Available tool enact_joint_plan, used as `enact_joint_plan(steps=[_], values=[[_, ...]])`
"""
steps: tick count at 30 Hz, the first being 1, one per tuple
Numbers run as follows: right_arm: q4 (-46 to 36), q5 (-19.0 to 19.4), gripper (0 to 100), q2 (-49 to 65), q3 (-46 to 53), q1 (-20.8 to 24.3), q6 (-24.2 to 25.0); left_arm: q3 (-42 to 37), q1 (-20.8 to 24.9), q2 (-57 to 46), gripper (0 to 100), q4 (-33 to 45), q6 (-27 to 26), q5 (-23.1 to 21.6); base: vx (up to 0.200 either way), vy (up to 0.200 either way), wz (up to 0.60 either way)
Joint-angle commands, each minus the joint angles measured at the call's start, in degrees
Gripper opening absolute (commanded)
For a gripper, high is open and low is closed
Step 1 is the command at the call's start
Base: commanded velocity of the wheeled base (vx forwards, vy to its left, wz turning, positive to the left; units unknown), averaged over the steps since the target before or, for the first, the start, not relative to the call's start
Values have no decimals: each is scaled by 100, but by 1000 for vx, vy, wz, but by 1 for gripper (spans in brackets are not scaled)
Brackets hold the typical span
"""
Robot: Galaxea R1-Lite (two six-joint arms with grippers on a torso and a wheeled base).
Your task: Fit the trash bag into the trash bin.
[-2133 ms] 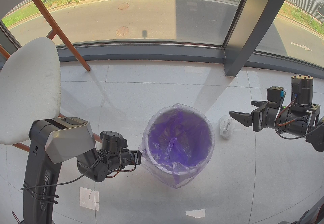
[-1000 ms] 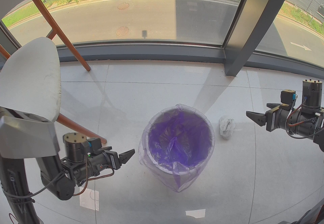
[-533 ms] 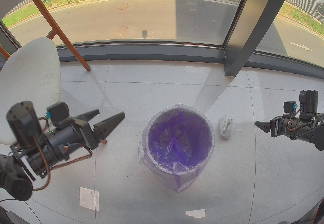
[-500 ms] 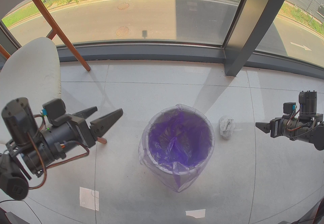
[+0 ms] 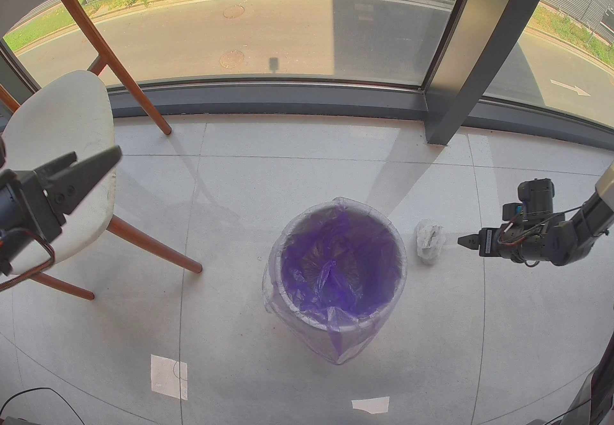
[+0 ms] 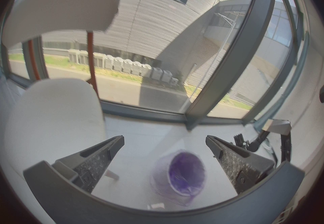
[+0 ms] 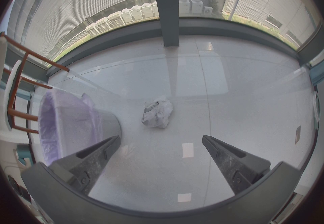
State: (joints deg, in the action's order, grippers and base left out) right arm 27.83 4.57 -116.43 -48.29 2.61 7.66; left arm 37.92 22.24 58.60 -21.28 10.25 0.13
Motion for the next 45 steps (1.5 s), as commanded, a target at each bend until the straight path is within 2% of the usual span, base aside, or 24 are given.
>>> enact_joint_plan(steps=[1, 5, 12, 17, 23, 24, 34, 38, 42, 44, 45], values=[[-287, -35, 100, -1347, -1034, 240, 412, 75, -141, -551, 100, 72, -357, 786, 0, 0, 0], [-340, -88, 100, -1874, -1614, 354, 579, -312, -132, -578, 100, 54, -753, 1279, 0, 0, 0], [-428, -123, 100, -2648, -2651, 442, 562, -347, -149, -631, 100, -60, -1052, 1428, 0, 0, 0], [-1025, -132, 100, -3140, -3705, 469, 570, -382, -141, -710, 100, -60, -1060, 1718, 0, 0, 0], [-1289, -185, 100, -3702, -4663, 477, 544, -356, -141, -850, 100, -51, -1219, 1911, 0, 0, 0], [-1359, -202, 0, -3738, -4725, 477, 544, -374, -141, -877, 100, -51, -1219, 1947, 0, 0, 0], [-1359, -255, 0, -3922, -4936, 416, 553, -417, -141, -1044, 100, 2, -1236, 1955, 0, 0, 0], [-1368, -273, 0, -3360, -4593, 214, 588, -374, -123, -1052, 100, 2, -1236, 1929, 0, 0, 0], [-1403, -18, 0, -2261, -3890, -85, 579, -400, -114, -1061, 100, 2, -1227, 1894, 0, 0, 0], [-1403, 228, 0, -1734, -3503, -147, 588, -435, -105, -1061, 100, 2, -1227, 1903, 0, 0, 0], [-1412, 580, 0, -943, -2888, -199, 597, -479, -105, -1061, 100, 10, -1219, 1903, 0, 0, 0]])
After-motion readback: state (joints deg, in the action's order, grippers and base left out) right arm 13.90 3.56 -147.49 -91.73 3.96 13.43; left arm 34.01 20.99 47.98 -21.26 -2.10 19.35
